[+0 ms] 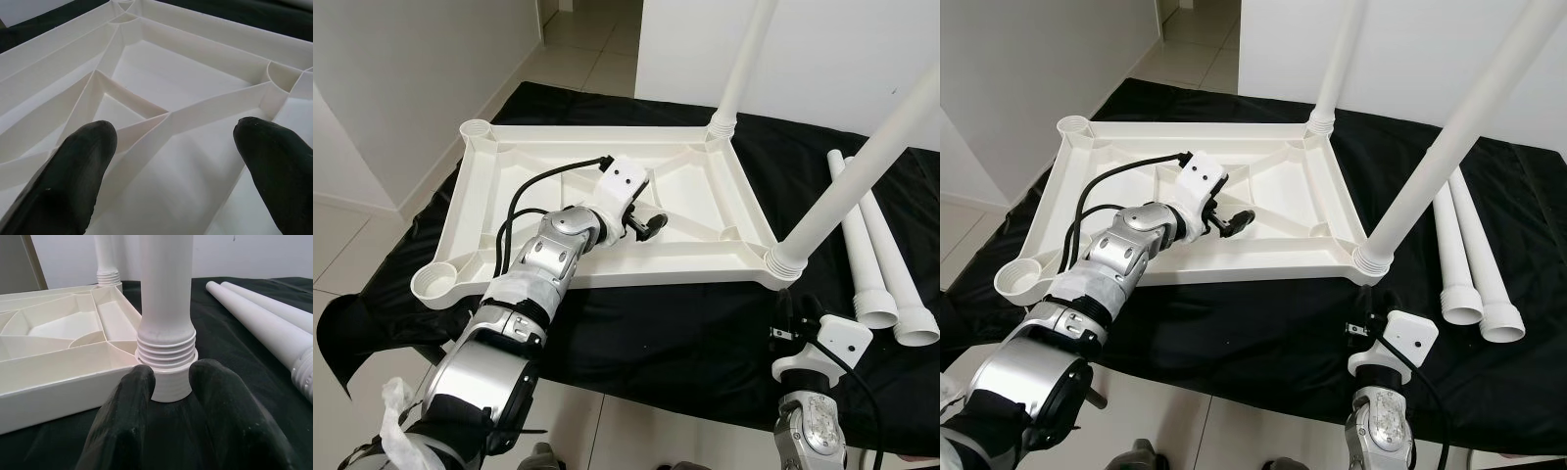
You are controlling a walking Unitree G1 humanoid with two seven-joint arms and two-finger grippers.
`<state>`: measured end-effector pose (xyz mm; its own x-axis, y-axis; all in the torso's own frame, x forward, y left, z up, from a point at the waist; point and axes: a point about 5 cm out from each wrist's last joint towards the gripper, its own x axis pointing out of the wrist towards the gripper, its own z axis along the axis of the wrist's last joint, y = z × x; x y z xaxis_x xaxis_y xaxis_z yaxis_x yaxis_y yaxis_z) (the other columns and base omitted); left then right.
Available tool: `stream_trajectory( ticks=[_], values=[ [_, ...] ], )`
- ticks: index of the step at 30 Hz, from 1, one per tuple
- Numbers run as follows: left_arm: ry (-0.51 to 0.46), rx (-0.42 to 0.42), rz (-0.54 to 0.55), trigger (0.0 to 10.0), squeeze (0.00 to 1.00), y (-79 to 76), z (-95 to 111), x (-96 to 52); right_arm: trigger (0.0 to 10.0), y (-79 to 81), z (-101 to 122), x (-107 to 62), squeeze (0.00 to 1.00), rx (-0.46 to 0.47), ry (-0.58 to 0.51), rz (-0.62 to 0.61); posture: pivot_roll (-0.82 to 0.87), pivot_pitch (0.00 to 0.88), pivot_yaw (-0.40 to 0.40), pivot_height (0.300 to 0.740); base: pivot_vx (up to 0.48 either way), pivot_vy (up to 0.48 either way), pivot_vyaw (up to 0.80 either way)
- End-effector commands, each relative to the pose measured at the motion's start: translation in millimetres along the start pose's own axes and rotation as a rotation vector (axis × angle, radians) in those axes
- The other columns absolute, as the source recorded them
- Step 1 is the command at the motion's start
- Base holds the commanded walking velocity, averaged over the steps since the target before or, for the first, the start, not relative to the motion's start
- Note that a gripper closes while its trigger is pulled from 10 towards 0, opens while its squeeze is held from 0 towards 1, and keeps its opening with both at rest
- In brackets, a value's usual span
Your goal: Building children table
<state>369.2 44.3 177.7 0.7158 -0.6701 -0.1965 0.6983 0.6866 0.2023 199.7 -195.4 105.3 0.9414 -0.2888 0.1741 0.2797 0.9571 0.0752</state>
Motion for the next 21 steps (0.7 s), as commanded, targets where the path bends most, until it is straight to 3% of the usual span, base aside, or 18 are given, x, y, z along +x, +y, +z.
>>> stream_trajectory(
  ticks=[1, 5, 10, 16, 17, 18, 19, 20, 21],
  values=[
    [-0.011, 0.016, -0.446, 10.0, 0.00, -24.7, 1, -7.6, 10.0, -2.1, -1, 0.6, 0.00, -0.011, -0.004, -0.001, -0.01, 0.008, -0.015, 0.740, 0.000, 0.000, 0.00],
    [-0.021, 0.021, -0.487, 10.0, 0.00, -28.4, 1, -10.5, 10.0, -2.1, -1, 0.8, 0.00, -0.012, -0.004, 0.001, -0.01, 0.007, -0.015, 0.740, 0.000, 0.000, 0.00],
    [-0.028, 0.052, -0.656, 10.0, 0.00, -47.7, 0, -22.7, 10.0, -2.5, 0, 1.4, 0.00, -0.018, -0.003, 0.001, -0.01, 0.008, -0.016, 0.740, 0.000, 0.000, 0.00],
    [-0.020, 0.060, -0.683, 10.0, 0.00, -52.6, -3, -25.2, 10.0, -2.5, -1, 1.8, 0.00, -0.018, -0.003, 0.000, -0.01, 0.008, -0.017, 0.740, 0.000, 0.000, 0.00],
    [-0.016, 0.054, -0.663, 10.0, 0.00, -51.5, -3, -24.2, 10.0, -2.6, 0, 2.1, 0.00, -0.016, -0.004, 0.000, -0.01, 0.007, -0.015, 0.740, 0.000, 0.000, 0.00],
    [0.009, 0.042, -0.557, 10.0, 0.00, -42.1, -5, -16.4, 10.0, -2.5, 0, 2.4, 0.00, -0.016, -0.005, -0.001, -0.01, 0.007, -0.015, 0.740, 0.000, 0.000, 0.00],
    [0.009, 0.042, -0.557, 10.0, 0.00, -42.1, -5, -16.4, 10.0, -2.5, 0, 2.4, 0.00, -0.016, -0.005, -0.001, -0.01, 0.007, -0.015, 0.740, 0.000, 0.000, 0.00],
    [0.033, 0.013, -0.431, 10.0, 0.00, -30.8, -6, -8.3, 10.0, -2.3, 0, 2.6, 0.00, -0.016, -0.005, -0.002, -0.01, 0.007, -0.015, 0.740, 0.000, 0.000, 0.00],
    [0.033, 0.013, -0.431, 10.0, 0.00, -30.8, -6, -8.3, 10.0, -2.3, 0, 2.6, 0.00, -0.016, -0.005, -0.002, -0.01, 0.007, -0.015, 0.740, 0.000, 0.000, 0.00]
  ],
)
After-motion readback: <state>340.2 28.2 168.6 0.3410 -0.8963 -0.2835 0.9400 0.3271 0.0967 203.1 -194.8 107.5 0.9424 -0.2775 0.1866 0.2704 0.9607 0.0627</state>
